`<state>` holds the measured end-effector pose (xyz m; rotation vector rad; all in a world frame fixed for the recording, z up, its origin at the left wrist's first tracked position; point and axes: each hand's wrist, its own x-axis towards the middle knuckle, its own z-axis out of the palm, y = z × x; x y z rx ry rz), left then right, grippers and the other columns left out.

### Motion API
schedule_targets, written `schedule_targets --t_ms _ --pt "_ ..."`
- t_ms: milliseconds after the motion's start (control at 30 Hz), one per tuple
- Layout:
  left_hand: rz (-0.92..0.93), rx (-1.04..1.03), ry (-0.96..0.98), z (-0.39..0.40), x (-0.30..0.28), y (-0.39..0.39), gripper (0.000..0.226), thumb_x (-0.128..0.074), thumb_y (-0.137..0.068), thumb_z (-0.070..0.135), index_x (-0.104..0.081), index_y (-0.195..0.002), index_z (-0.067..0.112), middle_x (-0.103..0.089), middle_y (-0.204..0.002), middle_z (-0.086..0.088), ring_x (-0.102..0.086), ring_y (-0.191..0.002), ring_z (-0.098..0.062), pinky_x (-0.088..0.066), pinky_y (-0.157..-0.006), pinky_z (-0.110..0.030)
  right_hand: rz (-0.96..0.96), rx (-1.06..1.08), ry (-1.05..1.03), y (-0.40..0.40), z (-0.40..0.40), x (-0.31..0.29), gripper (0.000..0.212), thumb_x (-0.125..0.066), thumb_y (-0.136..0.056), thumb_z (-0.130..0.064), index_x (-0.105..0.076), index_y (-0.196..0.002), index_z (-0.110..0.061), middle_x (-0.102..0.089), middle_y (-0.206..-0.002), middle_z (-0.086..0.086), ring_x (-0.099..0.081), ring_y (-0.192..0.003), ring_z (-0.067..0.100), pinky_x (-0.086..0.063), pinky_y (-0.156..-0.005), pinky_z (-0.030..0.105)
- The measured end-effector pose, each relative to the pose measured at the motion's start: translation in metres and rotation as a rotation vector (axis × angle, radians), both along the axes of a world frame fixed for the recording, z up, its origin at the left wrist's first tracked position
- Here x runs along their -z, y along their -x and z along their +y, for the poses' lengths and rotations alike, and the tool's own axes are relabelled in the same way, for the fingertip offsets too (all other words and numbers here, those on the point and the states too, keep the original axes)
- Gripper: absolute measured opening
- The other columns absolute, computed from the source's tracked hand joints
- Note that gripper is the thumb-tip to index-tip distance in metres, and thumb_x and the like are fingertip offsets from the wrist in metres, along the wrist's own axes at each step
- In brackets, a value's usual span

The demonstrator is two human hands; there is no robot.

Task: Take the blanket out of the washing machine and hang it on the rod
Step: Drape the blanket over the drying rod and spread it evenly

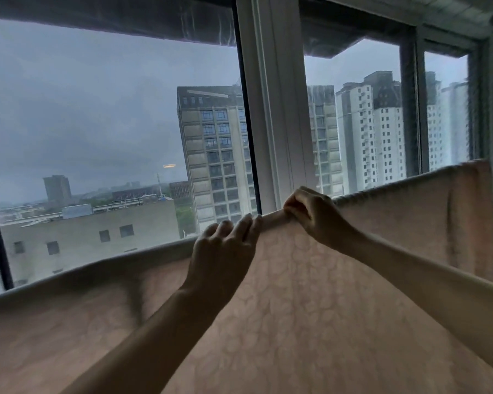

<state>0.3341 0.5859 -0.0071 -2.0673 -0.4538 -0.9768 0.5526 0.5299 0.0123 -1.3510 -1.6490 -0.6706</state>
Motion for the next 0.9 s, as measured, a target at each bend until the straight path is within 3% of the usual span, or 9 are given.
schedule_targets --t_ms 200,400,633,700,800,900 --pt "-0.068 -0.032 -0.069 -0.001 0.008 -0.03 0.046 -0.038 -0.086 0.001 -0.066 -0.12 0.013 -0.07 -0.113 -0.006 -0.067 -0.074 -0.026 -0.052 -0.063 -0.036 -0.027 -0.024 0.014 -0.013 -0.009 0.0 0.007 -0.062 -0.088 -0.003 -0.064 -0.085 -0.01 -0.055 -0.082 -0.008 -0.051 -0.075 -0.004 -0.04 -0.07 0.005" --pt "-0.109 -0.036 -0.109 0.002 0.012 -0.027 0.045 -0.039 -0.087 0.0 -0.067 -0.12 0.013 -0.071 -0.112 -0.005 -0.067 -0.073 -0.025 -0.052 -0.063 -0.035 -0.01 0.016 0.117 -0.05 -0.019 -0.008 0.013 -0.066 -0.088 -0.012 -0.069 -0.101 -0.013 -0.067 -0.097 -0.002 -0.062 -0.089 0.007 -0.043 -0.078 0.004" --pt "-0.133 -0.066 -0.056 -0.002 0.01 -0.025 0.049 -0.034 -0.086 0.001 -0.066 -0.121 0.012 -0.07 -0.113 -0.007 -0.067 -0.071 -0.027 -0.055 -0.063 -0.037 -0.067 -0.097 0.2 -0.065 -0.02 -0.014 0.02 -0.069 -0.085 -0.016 -0.072 -0.105 -0.014 -0.069 -0.096 -0.01 -0.063 -0.087 -0.003 -0.045 -0.08 0.003" --pt "-0.143 -0.078 -0.039 -0.001 0.011 -0.025 0.046 -0.038 -0.087 0.001 -0.065 -0.123 0.012 -0.069 -0.114 -0.007 -0.067 -0.074 -0.027 -0.054 -0.065 -0.038 -0.081 -0.098 0.184 -0.069 -0.019 -0.011 0.02 -0.068 -0.086 -0.018 -0.071 -0.106 -0.014 -0.07 -0.098 -0.007 -0.063 -0.089 -0.001 -0.046 -0.082 0.006" --pt "-0.174 -0.086 0.02 0.0 0.012 -0.027 0.044 -0.063 -0.083 0.0 -0.064 -0.124 0.016 -0.07 -0.115 -0.004 -0.066 -0.078 -0.025 -0.05 -0.068 -0.037 -0.135 -0.093 0.159 -0.075 -0.018 -0.01 0.017 -0.067 -0.087 -0.014 -0.071 -0.103 -0.012 -0.071 -0.096 -0.002 -0.063 -0.088 0.002 -0.048 -0.082 0.008" --pt "-0.183 -0.104 0.055 -0.004 0.012 -0.03 0.047 -0.072 -0.079 0.003 -0.065 -0.123 0.017 -0.07 -0.114 -0.002 -0.067 -0.08 -0.023 -0.047 -0.068 -0.036 -0.162 -0.051 0.07 -0.08 -0.017 -0.009 0.011 -0.066 -0.087 -0.01 -0.071 -0.097 -0.011 -0.07 -0.091 0.0 -0.064 -0.082 0.008 -0.054 -0.079 0.02"
